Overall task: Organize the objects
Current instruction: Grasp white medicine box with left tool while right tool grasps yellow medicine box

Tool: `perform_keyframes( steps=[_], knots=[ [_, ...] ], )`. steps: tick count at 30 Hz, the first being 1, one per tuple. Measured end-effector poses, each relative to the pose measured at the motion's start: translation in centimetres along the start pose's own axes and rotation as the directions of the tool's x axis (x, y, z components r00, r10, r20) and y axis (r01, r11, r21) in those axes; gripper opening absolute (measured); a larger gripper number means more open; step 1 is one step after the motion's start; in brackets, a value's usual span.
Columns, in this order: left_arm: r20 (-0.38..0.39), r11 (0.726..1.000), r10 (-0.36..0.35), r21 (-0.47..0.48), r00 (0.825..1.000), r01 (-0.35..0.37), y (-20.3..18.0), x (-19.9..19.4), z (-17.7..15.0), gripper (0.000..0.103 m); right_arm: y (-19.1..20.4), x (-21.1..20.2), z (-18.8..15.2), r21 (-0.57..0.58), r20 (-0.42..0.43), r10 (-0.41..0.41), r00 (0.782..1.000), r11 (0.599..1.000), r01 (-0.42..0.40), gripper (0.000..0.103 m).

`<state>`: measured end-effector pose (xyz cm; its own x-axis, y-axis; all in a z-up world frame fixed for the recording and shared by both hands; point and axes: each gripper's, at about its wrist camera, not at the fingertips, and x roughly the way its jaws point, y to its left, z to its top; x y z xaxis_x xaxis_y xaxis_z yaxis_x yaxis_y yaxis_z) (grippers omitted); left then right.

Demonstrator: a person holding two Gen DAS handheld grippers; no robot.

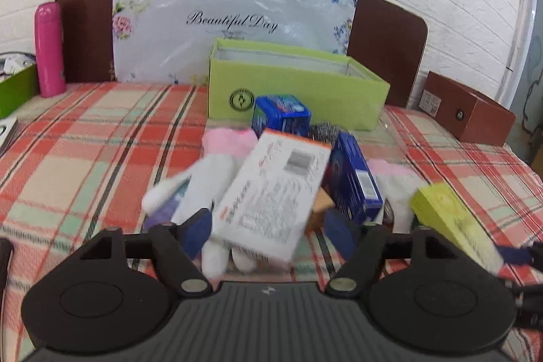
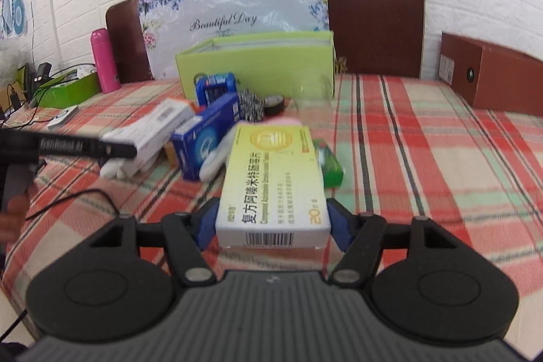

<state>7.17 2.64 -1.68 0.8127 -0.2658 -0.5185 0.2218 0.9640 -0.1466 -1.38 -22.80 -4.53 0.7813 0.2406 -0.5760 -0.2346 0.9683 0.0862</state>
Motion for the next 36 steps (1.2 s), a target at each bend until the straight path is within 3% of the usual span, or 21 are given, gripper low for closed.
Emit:
perform_keyframes(
  steps=[7,10,15,21,30,35,36],
  knots=[
    [-0.068,0.998,-0.004,0.066,0.998,0.008,0.1,4.0,0.7,0.083,0.2,-0.4,-0.2,0.003,0.035,-0.020,0.999,1.000,0.020,0.083],
    [-0.049,0.995,-0.001,0.104,0.999,0.006,-0.4,3.6,0.5,0.076,0.2,-0.1,-0.3,0.008,0.022,-0.022,1.000,1.000,0.022,0.083],
    [-0.043,0.991,-0.063,0.118,0.997,0.068,-1.2,2.4,-0.1,0.075,0.0,0.8,-0.4,0.020,-0.002,-0.024,1.000,1.000,0.024,0.083],
    [-0.084,0.993,-0.055,0.104,0.995,0.063,-1.2,4.1,-0.6,0.075,0.3,1.7,-0.5,0.018,-0.018,-0.013,1.000,1.000,0.014,0.083],
    [-0.081,0.996,-0.039,0.080,0.996,0.046,-1.2,4.3,-0.7,0.075,0.6,3.2,-0.2,-0.007,-0.025,-0.035,0.999,0.999,0.035,0.083],
    [-0.083,0.996,-0.041,0.070,0.996,0.047,-1.2,4.2,-0.6,0.073,1.0,3.7,-0.2,-0.013,-0.022,-0.049,0.999,0.999,0.049,0.077],
    [-0.084,0.997,-0.038,0.069,0.996,0.044,-1.2,4.3,-0.6,0.073,0.9,3.9,-0.2,-0.012,-0.026,-0.049,0.998,0.999,0.049,0.071]
  ],
)
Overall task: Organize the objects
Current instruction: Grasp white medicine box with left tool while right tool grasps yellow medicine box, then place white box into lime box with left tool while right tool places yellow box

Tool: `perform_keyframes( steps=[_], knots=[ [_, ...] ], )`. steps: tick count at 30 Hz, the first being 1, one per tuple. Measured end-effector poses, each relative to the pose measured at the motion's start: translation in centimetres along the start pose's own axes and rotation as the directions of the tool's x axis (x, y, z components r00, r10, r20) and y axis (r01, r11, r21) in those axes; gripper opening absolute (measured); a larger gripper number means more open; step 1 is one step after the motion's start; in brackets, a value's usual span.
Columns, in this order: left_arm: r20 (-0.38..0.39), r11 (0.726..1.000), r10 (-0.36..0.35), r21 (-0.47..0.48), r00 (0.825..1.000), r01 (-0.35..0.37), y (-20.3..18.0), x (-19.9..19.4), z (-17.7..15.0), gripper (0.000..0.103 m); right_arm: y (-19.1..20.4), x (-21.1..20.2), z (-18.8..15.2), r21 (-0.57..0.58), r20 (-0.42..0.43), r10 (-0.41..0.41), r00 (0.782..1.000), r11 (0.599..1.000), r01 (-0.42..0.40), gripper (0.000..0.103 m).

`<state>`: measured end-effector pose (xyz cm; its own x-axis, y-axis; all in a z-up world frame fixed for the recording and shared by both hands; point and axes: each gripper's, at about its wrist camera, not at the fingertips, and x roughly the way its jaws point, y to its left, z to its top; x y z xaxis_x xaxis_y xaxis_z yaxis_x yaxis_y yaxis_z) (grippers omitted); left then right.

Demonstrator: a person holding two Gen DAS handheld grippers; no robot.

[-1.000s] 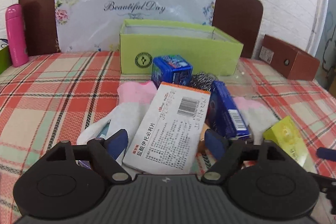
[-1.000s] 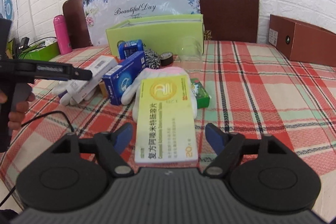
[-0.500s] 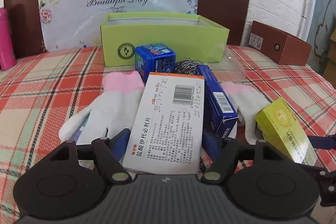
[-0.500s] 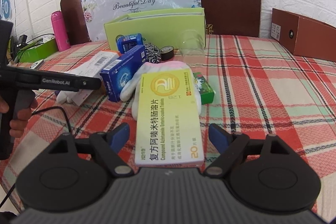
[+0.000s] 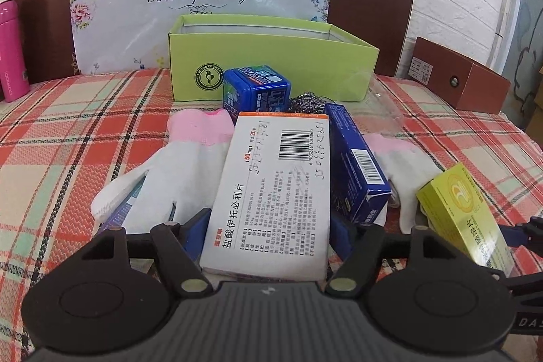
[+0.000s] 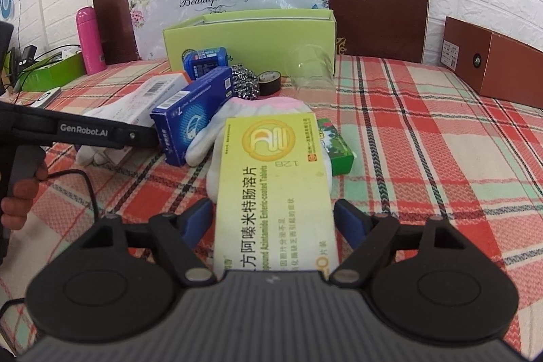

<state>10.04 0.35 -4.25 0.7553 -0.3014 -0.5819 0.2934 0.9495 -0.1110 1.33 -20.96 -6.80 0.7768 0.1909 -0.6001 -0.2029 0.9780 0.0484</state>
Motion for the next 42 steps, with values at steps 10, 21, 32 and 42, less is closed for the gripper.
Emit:
perform_keyframes(
  steps=[10,21,32,42],
  knots=[
    [0.035,0.999,-0.001,-0.039,0.999,0.002,0.0,-1.7,-0.1,0.071,-0.2,-0.9,0.2,0.004,0.027,0.004,1.000,1.000,-0.004,0.066],
    [0.106,0.999,-0.014,-0.050,0.994,0.019,-0.1,-4.0,1.3,0.069,-0.2,-2.9,2.7,-0.013,0.130,0.017,0.991,1.000,-0.015,0.066],
    [-0.034,0.985,-0.087,-0.151,0.996,0.081,0.8,-1.0,-0.3,0.073,-0.3,-1.8,2.0,0.000,0.091,0.033,0.995,0.999,-0.033,0.066],
    [-0.020,0.941,-0.202,-0.281,0.979,0.188,2.4,-0.2,-0.4,0.078,-0.4,-1.4,1.7,0.015,0.078,0.032,0.996,0.999,-0.034,0.066]
  ],
)
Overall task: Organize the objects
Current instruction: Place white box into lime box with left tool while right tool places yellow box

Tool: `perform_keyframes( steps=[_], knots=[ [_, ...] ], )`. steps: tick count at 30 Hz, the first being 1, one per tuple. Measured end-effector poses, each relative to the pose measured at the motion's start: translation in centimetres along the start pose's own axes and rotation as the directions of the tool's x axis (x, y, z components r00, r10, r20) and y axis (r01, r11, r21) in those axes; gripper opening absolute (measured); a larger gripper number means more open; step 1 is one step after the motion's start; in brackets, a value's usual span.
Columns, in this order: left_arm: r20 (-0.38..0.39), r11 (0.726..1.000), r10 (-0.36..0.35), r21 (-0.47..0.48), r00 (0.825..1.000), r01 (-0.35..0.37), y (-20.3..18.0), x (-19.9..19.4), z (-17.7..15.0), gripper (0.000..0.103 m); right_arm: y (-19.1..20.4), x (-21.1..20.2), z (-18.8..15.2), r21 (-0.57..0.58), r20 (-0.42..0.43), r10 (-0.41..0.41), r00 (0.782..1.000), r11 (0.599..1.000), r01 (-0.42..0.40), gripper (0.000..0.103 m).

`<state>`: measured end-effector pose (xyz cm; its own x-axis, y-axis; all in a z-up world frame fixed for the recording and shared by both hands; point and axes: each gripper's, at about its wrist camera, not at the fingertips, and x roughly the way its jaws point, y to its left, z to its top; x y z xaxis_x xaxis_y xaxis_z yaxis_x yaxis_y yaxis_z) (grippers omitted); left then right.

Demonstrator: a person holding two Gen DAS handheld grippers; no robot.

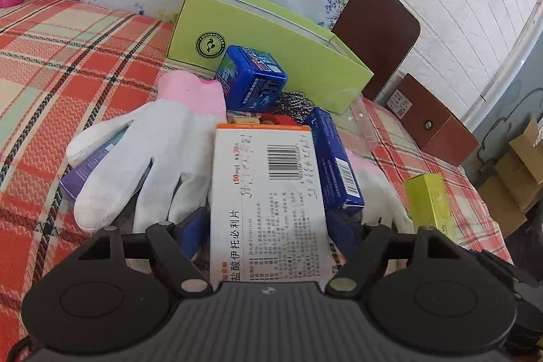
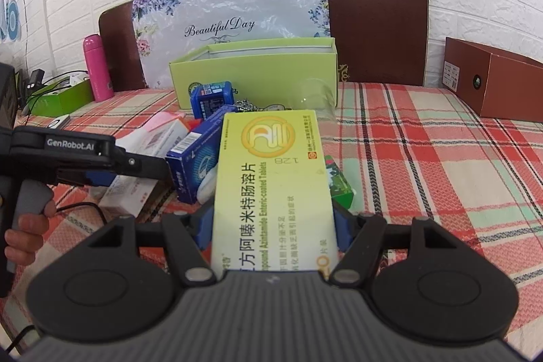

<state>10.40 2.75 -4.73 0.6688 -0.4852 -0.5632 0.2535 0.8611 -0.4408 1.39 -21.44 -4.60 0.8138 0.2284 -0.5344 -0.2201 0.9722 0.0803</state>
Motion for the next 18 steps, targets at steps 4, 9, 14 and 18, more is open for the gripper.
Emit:
perform_keyframes(
  steps=[4,9,14,18],
  knots=[
    [0.015,0.989,0.098,0.113,0.995,-0.099,-1.8,0.4,-0.2,0.078,0.1,0.1,-0.2,0.001,-0.006,0.003,1.000,1.000,-0.003,0.066],
    [0.042,0.968,0.149,0.196,0.988,-0.155,-2.3,0.3,-0.6,0.071,0.1,0.1,-0.1,-0.004,-0.003,0.001,1.000,1.000,-0.001,0.066],
    [0.110,0.956,0.151,0.238,0.982,-0.174,-3.0,-1.7,0.2,0.071,0.0,-0.1,0.5,-0.019,0.022,0.002,1.000,1.000,-0.002,0.066],
    [0.165,0.945,0.137,0.273,0.977,-0.179,-4.0,-2.7,2.0,0.071,-0.2,0.2,2.2,-0.026,0.052,0.034,0.998,0.999,-0.033,0.066]
  ],
)
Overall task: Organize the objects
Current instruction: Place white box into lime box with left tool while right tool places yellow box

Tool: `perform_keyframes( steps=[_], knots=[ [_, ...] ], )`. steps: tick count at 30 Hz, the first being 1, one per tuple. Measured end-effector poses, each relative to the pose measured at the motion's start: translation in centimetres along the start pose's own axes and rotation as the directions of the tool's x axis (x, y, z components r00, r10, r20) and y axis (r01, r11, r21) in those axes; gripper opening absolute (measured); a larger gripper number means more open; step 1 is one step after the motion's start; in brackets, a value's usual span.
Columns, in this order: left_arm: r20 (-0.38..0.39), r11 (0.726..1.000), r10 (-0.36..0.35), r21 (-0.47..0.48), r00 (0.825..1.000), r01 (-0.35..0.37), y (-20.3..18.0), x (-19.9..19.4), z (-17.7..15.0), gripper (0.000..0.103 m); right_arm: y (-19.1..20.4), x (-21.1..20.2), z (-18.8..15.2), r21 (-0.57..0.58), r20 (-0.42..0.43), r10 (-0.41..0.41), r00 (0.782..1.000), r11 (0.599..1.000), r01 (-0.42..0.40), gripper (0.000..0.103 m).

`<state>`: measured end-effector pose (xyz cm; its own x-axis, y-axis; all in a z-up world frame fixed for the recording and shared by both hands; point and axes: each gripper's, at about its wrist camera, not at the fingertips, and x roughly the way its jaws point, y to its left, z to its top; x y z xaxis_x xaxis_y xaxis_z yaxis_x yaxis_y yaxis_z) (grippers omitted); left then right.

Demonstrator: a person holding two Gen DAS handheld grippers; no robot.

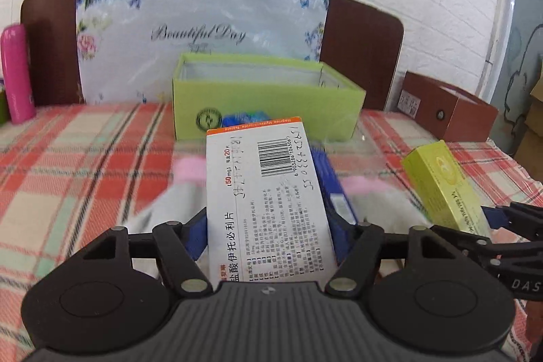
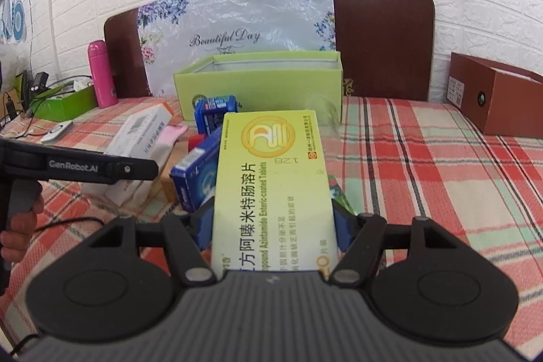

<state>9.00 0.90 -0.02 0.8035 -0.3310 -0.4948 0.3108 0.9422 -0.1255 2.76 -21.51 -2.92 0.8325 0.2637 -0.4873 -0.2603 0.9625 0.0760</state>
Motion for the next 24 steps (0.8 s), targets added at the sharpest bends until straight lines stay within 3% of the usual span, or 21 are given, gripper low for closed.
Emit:
perform_keyframes(
  steps=[10,17,24],
  knots=[
    [0.112,0.999,0.041,0.027,0.993,-0.044,0.5,1.7,6.5,0.071,-1.8,4.0,6.9,0.012,0.085,0.051,0.995,0.999,-0.053,0.066],
    [0.182,0.997,0.078,0.010,0.980,-0.081,1.5,5.6,11.5,0.071,-3.5,10.0,12.5,0.062,0.100,0.055,0.994,0.996,-0.061,0.066],
    [0.190,0.994,0.104,-0.006,0.976,-0.105,3.9,11.3,15.7,0.071,-4.9,17.7,17.3,0.117,0.080,0.018,0.997,0.993,-0.027,0.066]
  ],
)
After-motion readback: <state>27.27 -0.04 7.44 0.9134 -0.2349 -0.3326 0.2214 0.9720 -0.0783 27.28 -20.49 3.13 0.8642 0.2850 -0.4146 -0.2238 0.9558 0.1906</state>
